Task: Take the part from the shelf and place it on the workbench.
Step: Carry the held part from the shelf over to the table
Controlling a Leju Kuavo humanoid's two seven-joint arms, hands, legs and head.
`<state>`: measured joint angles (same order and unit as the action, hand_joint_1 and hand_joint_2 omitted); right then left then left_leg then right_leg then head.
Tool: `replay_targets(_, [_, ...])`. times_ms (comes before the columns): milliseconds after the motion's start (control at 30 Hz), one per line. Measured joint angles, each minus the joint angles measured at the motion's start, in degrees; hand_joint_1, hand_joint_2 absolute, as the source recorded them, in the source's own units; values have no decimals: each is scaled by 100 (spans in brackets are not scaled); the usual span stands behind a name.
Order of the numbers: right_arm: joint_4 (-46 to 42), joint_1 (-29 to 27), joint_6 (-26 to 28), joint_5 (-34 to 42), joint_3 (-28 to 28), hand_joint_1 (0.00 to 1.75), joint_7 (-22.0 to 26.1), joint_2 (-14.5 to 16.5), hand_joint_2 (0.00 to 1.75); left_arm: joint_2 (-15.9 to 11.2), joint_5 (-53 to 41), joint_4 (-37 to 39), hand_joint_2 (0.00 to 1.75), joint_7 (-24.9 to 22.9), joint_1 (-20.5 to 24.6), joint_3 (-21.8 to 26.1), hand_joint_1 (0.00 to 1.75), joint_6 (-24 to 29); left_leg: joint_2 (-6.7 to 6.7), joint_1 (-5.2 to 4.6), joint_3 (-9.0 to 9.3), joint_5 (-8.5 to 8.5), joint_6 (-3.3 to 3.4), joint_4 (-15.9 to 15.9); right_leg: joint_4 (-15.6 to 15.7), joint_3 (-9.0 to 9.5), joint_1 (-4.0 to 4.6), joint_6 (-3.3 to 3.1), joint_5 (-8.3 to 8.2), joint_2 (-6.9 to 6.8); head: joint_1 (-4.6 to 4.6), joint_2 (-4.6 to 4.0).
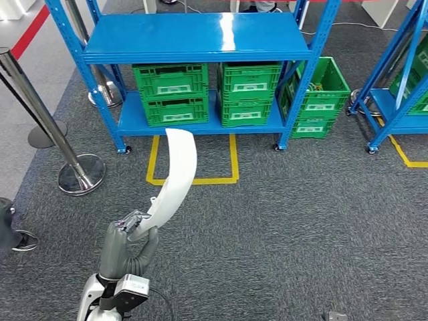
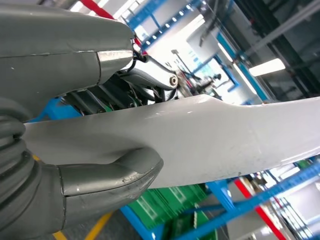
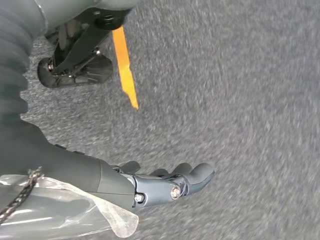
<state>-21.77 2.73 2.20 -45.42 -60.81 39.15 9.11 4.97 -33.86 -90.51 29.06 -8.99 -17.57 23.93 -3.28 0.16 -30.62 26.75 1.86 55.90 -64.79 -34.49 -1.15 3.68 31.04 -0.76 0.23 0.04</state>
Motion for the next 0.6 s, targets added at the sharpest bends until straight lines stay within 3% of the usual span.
replay_targets(67, [6,26,2,0,-4,0,7,-17,175,-1,0,-5,175,2,29,-3,175,-13,-91,-18,-16,-2,-54,34,703,411,12,-39,-189,-167,-3,0])
replay_targets(100, [9,37,3,1,-9,0,13,-21,175,-1,0,-8,175,6,42,-4,175,-17,-126,-28,-21,-8,-89,47,850,478,25,-84,-207,-211,-8,0])
replay_targets(167, [14,37,9,13,-27,0,29,-27,175,-1,0,-14,175,26,62,-8,175,-35,-186,-30,-28,-25,-154,57,868,433,49,-197,-229,-163,-18,0])
replay_targets(233, [15,29,14,33,-50,0,47,-36,175,0,0,-22,175,53,74,-14,175,-60,-99,-1,-64,69,-226,142,877,406,49,-297,-275,-89,-18,0])
replay_targets(267, [16,34,15,44,-58,0,55,-40,175,-1,0,-27,175,65,78,-15,175,-71,6,10,-129,215,-252,307,885,400,47,-347,-308,-51,-19,0])
replay_targets(333, [17,48,17,61,-73,0,62,-47,175,-7,0,-34,175,76,79,-16,175,-83,221,19,-397,663,-267,1000,883,357,61,-416,-366,43,-23,0])
replay_targets(400, [26,45,18,71,-82,0,63,-48,175,-14,1,-35,175,79,78,-15,175,-92,273,14,-655,954,-240,1698,874,301,98,-443,-404,167,-21,0])
replay_targets(433, [32,39,17,76,-86,0,64,-48,175,-16,1,-35,175,82,80,-16,175,-101,282,8,-668,931,-214,1781,867,281,117,-446,-419,237,-21,0])
replay_targets(467, [38,35,15,83,-95,0,66,-48,175,-19,0,-35,175,88,83,-16,175,-112,298,-1,-574,794,-180,1625,858,270,131,-447,-428,309,-21,0])
replay_targets(533, [47,34,8,102,-117,0,71,-45,175,-21,-15,-36,175,101,102,-22,175,-139,492,-26,-190,386,-82,871,839,253,141,-439,-441,442,-19,0])
replay_targets(600, [56,47,-10,122,-137,0,78,-37,175,-22,-40,-38,175,110,123,-34,175,-167,744,-41,64,172,-3,292,806,194,134,-397,-467,565,-13,0])
